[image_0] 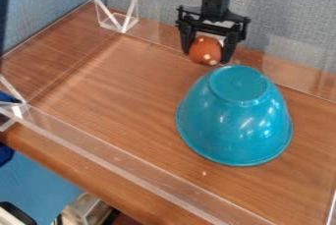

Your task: Remove the mushroom from inside the blue bowl and put it on the table

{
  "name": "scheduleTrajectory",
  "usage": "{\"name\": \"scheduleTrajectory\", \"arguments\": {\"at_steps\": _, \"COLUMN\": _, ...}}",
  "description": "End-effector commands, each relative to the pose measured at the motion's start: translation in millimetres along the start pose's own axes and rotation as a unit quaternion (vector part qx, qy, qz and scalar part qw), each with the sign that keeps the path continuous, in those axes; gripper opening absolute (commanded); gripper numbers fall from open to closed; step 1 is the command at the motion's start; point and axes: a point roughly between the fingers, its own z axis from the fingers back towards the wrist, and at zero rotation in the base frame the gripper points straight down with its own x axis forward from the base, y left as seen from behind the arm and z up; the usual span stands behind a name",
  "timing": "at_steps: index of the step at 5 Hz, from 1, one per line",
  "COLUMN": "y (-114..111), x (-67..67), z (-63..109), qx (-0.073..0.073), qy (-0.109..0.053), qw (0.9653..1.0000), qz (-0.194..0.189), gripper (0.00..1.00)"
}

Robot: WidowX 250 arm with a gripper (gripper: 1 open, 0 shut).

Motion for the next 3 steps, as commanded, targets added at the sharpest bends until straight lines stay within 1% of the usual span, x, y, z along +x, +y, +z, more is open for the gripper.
{"name": "scheduleTrajectory", "arguments": {"at_steps": 1, "y": -2, "x": 10.0, "z": 11.9, "qx": -0.001, "qy": -0.031, "qw": 0.999, "qz": 0.033, "gripper": 1.0}}
{"name": "scheduleTrajectory", "arguments": {"at_steps": 2, "y": -6, "x": 12.9, "z": 0.7, "qx": -0.001, "qy": -0.029, "qw": 0.9975, "qz": 0.064, "gripper": 1.0}}
{"name": "scheduleTrajectory", "arguments": {"at_steps": 3, "y": -7, "x": 21.5, "z": -17.5, "qx": 0.0, "qy": -0.026, "qw": 0.9977, "qz": 0.062, "gripper": 1.0}}
